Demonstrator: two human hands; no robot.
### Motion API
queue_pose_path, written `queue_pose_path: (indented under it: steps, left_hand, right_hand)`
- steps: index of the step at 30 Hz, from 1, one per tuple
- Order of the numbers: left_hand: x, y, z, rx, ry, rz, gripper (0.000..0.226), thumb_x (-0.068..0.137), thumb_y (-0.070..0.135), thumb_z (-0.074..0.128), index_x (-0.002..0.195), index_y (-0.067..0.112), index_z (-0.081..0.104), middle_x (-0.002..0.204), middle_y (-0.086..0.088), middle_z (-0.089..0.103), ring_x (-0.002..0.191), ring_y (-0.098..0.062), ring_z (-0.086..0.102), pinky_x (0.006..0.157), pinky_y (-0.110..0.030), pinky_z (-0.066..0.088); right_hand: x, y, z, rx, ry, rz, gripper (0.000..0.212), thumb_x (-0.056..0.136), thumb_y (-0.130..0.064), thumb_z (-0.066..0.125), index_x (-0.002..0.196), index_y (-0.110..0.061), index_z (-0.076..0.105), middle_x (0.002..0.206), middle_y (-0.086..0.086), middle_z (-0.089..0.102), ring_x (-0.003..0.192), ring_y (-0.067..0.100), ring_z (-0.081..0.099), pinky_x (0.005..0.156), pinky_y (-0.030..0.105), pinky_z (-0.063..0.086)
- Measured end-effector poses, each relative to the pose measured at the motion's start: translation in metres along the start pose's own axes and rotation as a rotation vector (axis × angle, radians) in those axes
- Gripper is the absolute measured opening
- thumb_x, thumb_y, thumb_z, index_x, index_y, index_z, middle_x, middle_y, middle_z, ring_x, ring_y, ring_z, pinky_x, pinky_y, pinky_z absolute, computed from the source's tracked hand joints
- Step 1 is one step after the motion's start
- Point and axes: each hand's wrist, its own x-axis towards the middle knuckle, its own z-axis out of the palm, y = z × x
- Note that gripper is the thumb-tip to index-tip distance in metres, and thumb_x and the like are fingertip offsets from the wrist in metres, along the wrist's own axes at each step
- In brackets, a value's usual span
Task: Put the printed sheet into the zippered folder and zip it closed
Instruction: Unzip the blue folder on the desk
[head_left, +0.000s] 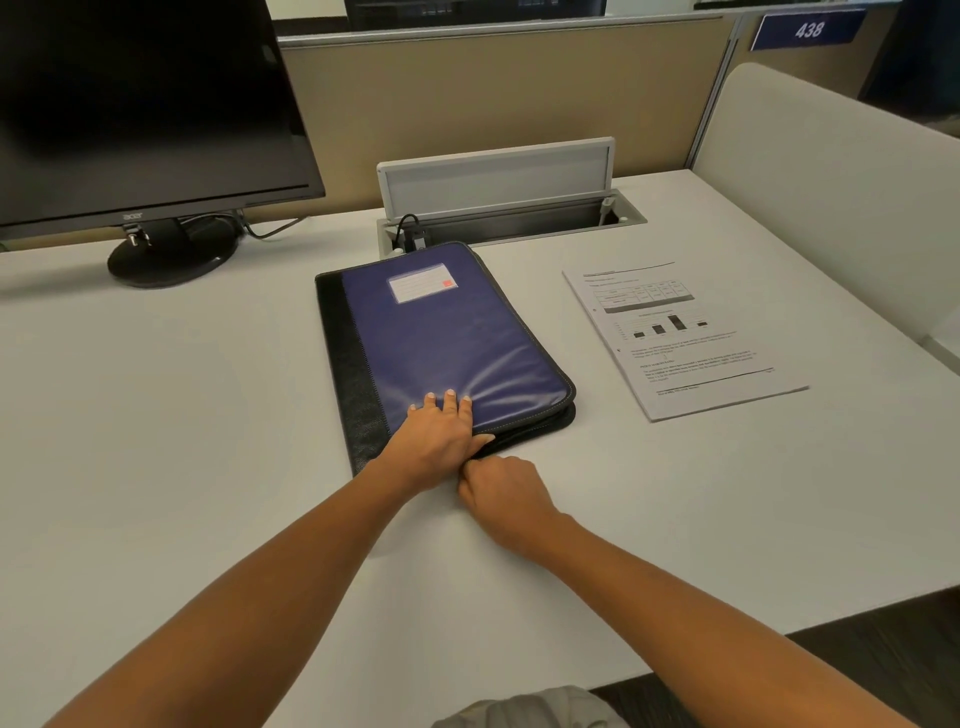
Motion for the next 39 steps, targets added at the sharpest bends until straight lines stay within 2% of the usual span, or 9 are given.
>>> queue_pose_path:
  steps: [6, 9, 12, 15, 18, 21, 30, 33, 39]
  left_hand:
    - [-0.004, -0.005, 0.001, -0.059, 0.081, 0.007, 0.07, 0.093, 0.053, 0.031, 0.147, 0.011, 0.015, 0.155, -0.013, 0.019, 0.141, -0.033, 0.021, 0.113, -0.044, 0.025]
    - [-0.015, -0.019, 0.004, -0.322, 0.177, 0.055, 0.058, 0.095, 0.044, 0.038, 0.144, 0.014, 0.03, 0.153, -0.007, 0.027, 0.142, -0.025, 0.023, 0.114, -0.038, 0.022]
    - [-0.032, -0.042, 0.009, -0.532, 0.225, 0.015, 0.047, 0.096, 0.034, 0.043, 0.138, 0.015, 0.041, 0.152, -0.004, 0.031, 0.143, -0.019, 0.021, 0.117, -0.036, 0.014]
    - [-0.055, -0.064, 0.022, -0.496, 0.221, -0.065, 0.057, 0.091, 0.043, 0.049, 0.141, 0.019, 0.037, 0.155, -0.002, 0.024, 0.145, -0.022, 0.012, 0.117, -0.04, 0.01]
    - [-0.074, -0.073, 0.036, -0.385, 0.134, -0.118, 0.077, 0.084, 0.054, 0.052, 0.147, 0.022, 0.02, 0.158, 0.0, 0.008, 0.146, -0.022, 0.006, 0.117, -0.038, 0.015]
    - [-0.078, -0.069, 0.042, -0.327, 0.156, -0.148, 0.071, 0.091, 0.049, 0.043, 0.148, 0.017, 0.015, 0.158, -0.003, 0.006, 0.146, -0.022, 0.009, 0.115, -0.035, 0.02]
    - [-0.074, -0.06, 0.038, -0.059, 0.101, -0.136, 0.058, 0.1, 0.035, 0.023, 0.147, 0.004, 0.008, 0.156, -0.018, 0.01, 0.143, -0.034, 0.015, 0.112, -0.037, 0.027]
    - [-0.072, -0.062, 0.035, -0.057, 0.079, -0.12, 0.058, 0.1, 0.035, 0.023, 0.147, 0.003, 0.009, 0.155, -0.019, 0.012, 0.143, -0.035, 0.015, 0.112, -0.037, 0.026]
    - [-0.07, -0.064, 0.032, 0.023, 0.054, -0.092, 0.058, 0.1, 0.037, 0.02, 0.146, 0.002, 0.01, 0.155, -0.02, 0.014, 0.141, -0.037, 0.019, 0.111, -0.038, 0.028]
  right_hand:
    - [0.0, 0.002, 0.0, 0.024, 0.008, -0.014, 0.032, 0.097, -0.02, 0.032, 0.102, -0.001, 0.057, 0.102, 0.02, 0.066, 0.087, 0.036, 0.061, 0.07, 0.039, 0.04]
    - [0.0, 0.0, -0.002, -0.026, 0.0, 0.004, 0.033, 0.098, -0.021, 0.029, 0.103, -0.004, 0.056, 0.103, 0.016, 0.066, 0.091, 0.034, 0.06, 0.066, 0.032, 0.03]
    - [0.0, -0.001, -0.001, -0.065, -0.006, 0.044, 0.034, 0.099, -0.021, 0.026, 0.102, -0.005, 0.056, 0.101, 0.014, 0.066, 0.09, 0.032, 0.061, 0.066, 0.029, 0.031]
    - [0.002, 0.0, 0.003, -0.133, -0.033, 0.038, 0.025, 0.097, -0.012, 0.031, 0.099, -0.004, 0.055, 0.099, 0.016, 0.065, 0.085, 0.034, 0.058, 0.054, 0.029, 0.027]
    - [0.002, -0.003, 0.004, -0.2, -0.078, 0.02, 0.017, 0.093, -0.003, 0.038, 0.1, -0.002, 0.053, 0.097, 0.016, 0.065, 0.077, 0.034, 0.054, 0.045, 0.025, 0.012]
    - [0.002, -0.007, 0.004, -0.221, -0.089, 0.0, 0.016, 0.091, 0.001, 0.04, 0.101, -0.001, 0.053, 0.097, 0.018, 0.065, 0.069, 0.029, 0.044, 0.045, 0.024, 0.011]
    - [0.006, -0.028, 0.015, -0.261, -0.098, -0.103, 0.019, 0.09, 0.003, 0.043, 0.106, 0.0, 0.053, 0.1, 0.018, 0.065, 0.088, 0.035, 0.06, 0.045, 0.025, 0.017]
    - [0.009, -0.037, 0.02, -0.241, -0.062, -0.144, 0.019, 0.091, 0.001, 0.042, 0.106, 0.001, 0.053, 0.1, 0.02, 0.065, 0.088, 0.037, 0.061, 0.059, 0.03, 0.033]
    - [0.011, -0.04, 0.023, -0.2, -0.041, -0.142, 0.019, 0.094, -0.004, 0.039, 0.106, 0.0, 0.053, 0.101, 0.02, 0.065, 0.089, 0.037, 0.061, 0.064, 0.033, 0.036]
